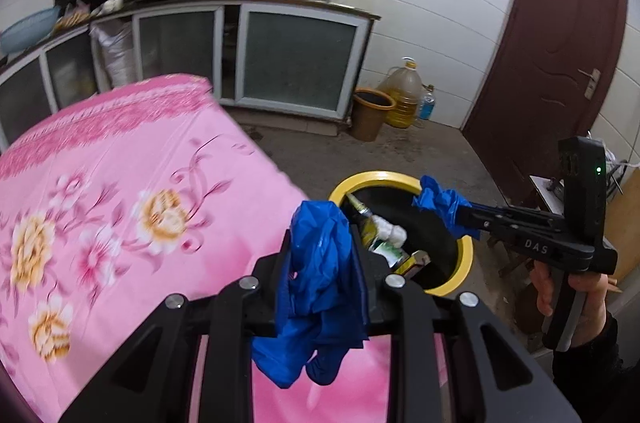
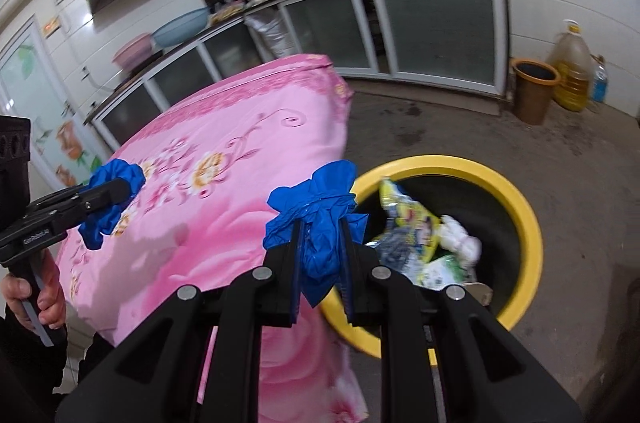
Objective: Collect trash
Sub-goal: 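Carry both blue gloves from the table over the yellow bin, then open both tools to drop the blue gloves into the bin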
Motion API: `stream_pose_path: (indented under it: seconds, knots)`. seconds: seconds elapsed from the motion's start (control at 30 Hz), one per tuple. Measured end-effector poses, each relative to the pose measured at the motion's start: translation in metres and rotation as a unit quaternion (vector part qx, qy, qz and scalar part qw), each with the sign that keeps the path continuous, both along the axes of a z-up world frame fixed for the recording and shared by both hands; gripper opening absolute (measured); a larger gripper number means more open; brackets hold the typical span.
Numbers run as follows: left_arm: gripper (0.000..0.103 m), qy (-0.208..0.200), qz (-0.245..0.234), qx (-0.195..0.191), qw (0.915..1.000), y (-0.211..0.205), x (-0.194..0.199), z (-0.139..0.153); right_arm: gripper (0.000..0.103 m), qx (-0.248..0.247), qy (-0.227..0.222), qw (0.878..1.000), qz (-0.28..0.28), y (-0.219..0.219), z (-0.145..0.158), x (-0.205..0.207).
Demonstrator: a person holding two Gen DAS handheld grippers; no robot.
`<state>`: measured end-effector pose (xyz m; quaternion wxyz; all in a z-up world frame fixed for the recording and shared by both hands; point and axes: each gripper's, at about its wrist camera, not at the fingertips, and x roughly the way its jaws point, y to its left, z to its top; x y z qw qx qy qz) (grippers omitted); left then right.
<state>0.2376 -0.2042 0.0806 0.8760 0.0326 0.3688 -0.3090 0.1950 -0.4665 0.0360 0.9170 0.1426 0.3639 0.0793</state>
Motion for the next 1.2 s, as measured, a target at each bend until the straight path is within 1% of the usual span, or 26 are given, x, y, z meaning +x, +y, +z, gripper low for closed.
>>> stream_pose_path:
  seconds: [0.1, 0.2, 0.37, 0.47, 0.53, 0.67, 0.73, 0.8, 0.87, 0.93, 1.03, 1.13, 1.17, 1.2]
  knots:
    - [0.023, -0.009, -0.014, 0.0, 0.9999, -0.021, 0.002, 0.002, 0.016, -0.007, 0.0, 1.0, -0.022, -0.015, -0.002, -0.003]
    - [0.023, -0.014, -0.028, 0.004, 0.9995, -0.043, 0.006, 0.001, 0.016, -0.001, 0.002, 0.999, -0.04, -0.028, -0.005, -0.006]
    - [0.023, -0.006, -0.045, 0.001, 0.999, -0.072, 0.016, -0.005, 0.016, -0.008, 0.01, 0.997, -0.074, -0.045, -0.014, -0.01]
    - [0.023, 0.009, -0.057, 0.0, 0.9984, -0.089, 0.024, -0.011, 0.016, -0.023, 0.02, 0.995, -0.1, -0.053, -0.02, -0.01]
    - [0.023, 0.016, -0.062, 0.0, 0.998, -0.1, 0.029, -0.014, 0.016, -0.015, 0.026, 0.994, -0.103, -0.056, -0.025, -0.009]
    - [0.023, 0.018, -0.074, 0.015, 0.9969, -0.125, 0.038, -0.022, 0.016, -0.033, 0.04, 0.991, -0.121, -0.058, -0.033, -0.004]
    - [0.023, 0.022, -0.075, 0.023, 0.9967, -0.135, 0.04, -0.028, 0.016, -0.021, 0.045, 0.992, -0.12, -0.059, -0.038, -0.002]
    - [0.023, 0.026, -0.076, 0.031, 0.9963, -0.142, 0.043, -0.035, 0.016, -0.025, 0.05, 0.991, -0.124, -0.06, -0.042, 0.003]
    - [0.024, 0.035, -0.075, 0.038, 0.9958, -0.15, 0.05, -0.044, 0.016, -0.029, 0.059, 0.989, -0.132, -0.061, -0.047, 0.007]
    - [0.024, 0.047, -0.08, 0.053, 0.9943, -0.159, 0.058, -0.057, 0.016, -0.018, 0.072, 0.988, -0.136, -0.064, -0.053, 0.011]
    - [0.024, 0.055, -0.073, 0.076, 0.993, -0.168, 0.068, -0.073, 0.016, -0.012, 0.086, 0.986, -0.142, -0.067, -0.06, 0.017]
    - [0.024, 0.093, -0.071, 0.063, 0.9912, -0.171, 0.079, -0.086, 0.016, -0.008, 0.097, 0.984, -0.147, -0.067, -0.064, 0.022]
    - [0.024, 0.098, -0.071, 0.059, 0.9909, -0.172, 0.081, -0.087, 0.017, -0.008, 0.099, 0.984, -0.147, -0.067, -0.065, 0.023]
    - [0.027, 0.101, -0.071, 0.056, 0.9907, -0.172, 0.082, -0.088, 0.017, -0.008, 0.101, 0.984, -0.149, -0.067, -0.066, 0.025]
